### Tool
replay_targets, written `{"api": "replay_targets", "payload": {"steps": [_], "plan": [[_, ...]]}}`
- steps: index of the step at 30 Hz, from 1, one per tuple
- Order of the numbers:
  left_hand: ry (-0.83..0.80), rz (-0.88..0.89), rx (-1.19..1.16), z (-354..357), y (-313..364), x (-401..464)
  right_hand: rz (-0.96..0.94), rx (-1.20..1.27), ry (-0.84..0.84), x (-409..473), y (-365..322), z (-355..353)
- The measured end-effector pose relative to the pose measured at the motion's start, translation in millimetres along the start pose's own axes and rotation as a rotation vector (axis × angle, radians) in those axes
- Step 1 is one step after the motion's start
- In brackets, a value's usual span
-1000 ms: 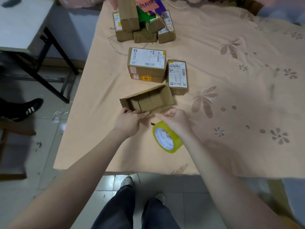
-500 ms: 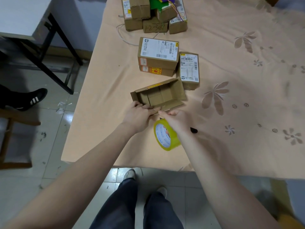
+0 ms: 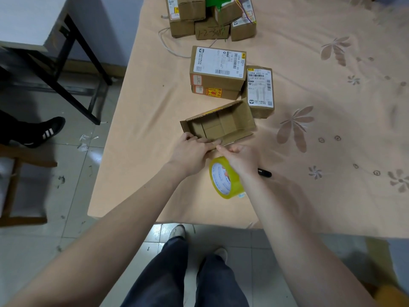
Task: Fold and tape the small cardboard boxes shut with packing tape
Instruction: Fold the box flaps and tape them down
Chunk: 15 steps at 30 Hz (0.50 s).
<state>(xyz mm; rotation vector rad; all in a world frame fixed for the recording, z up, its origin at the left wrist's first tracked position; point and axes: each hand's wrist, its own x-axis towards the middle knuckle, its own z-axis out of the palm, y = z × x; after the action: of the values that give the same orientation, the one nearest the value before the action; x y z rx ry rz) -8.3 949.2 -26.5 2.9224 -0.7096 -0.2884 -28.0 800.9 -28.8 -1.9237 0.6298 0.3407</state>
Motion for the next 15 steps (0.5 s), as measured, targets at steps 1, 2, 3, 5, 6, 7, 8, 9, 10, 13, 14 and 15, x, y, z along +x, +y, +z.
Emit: {"api": "replay_targets", "payload": {"steps": [1,2,3,5,6,7,8,9,10,13,14,15], "plan": [[0.007,0.003,-0.01,0,0,0,-0.005,-0.011,0.007,1,0,1],[0.015,0.002,-0.018,0,-1,0,-0.006,-0.023,0.014,2,0,1],[0.022,0.0,-0.022,0,-2,1,-0.006,-0.034,0.02,3,0,1],[0.029,-0.007,-0.019,1,-3,2,-0.002,-0.034,0.03,4,0,2],[0.028,-0.014,-0.025,2,-4,2,0.005,-0.024,0.034,4,0,2],[0.027,-0.021,-0.044,2,-5,2,0.015,-0.014,0.036,4,-1,2],[0.029,-0.025,-0.079,3,-5,1,0.022,-0.007,0.036,4,-1,1],[0.042,-0.028,-0.129,2,-5,0,0.028,-0.003,0.034,4,-2,1],[0.067,-0.027,-0.187,1,-4,-1,0.036,-0.001,0.029,4,-3,1],[0.185,0.03,-0.27,-1,-4,-7,0.066,-0.005,0.026,5,-9,0],[0.222,0.06,-0.261,0,-4,-9,0.07,-0.006,0.026,6,-11,-1],[0.26,0.082,-0.259,1,-4,-11,0.07,-0.012,0.025,6,-13,-1]]}}
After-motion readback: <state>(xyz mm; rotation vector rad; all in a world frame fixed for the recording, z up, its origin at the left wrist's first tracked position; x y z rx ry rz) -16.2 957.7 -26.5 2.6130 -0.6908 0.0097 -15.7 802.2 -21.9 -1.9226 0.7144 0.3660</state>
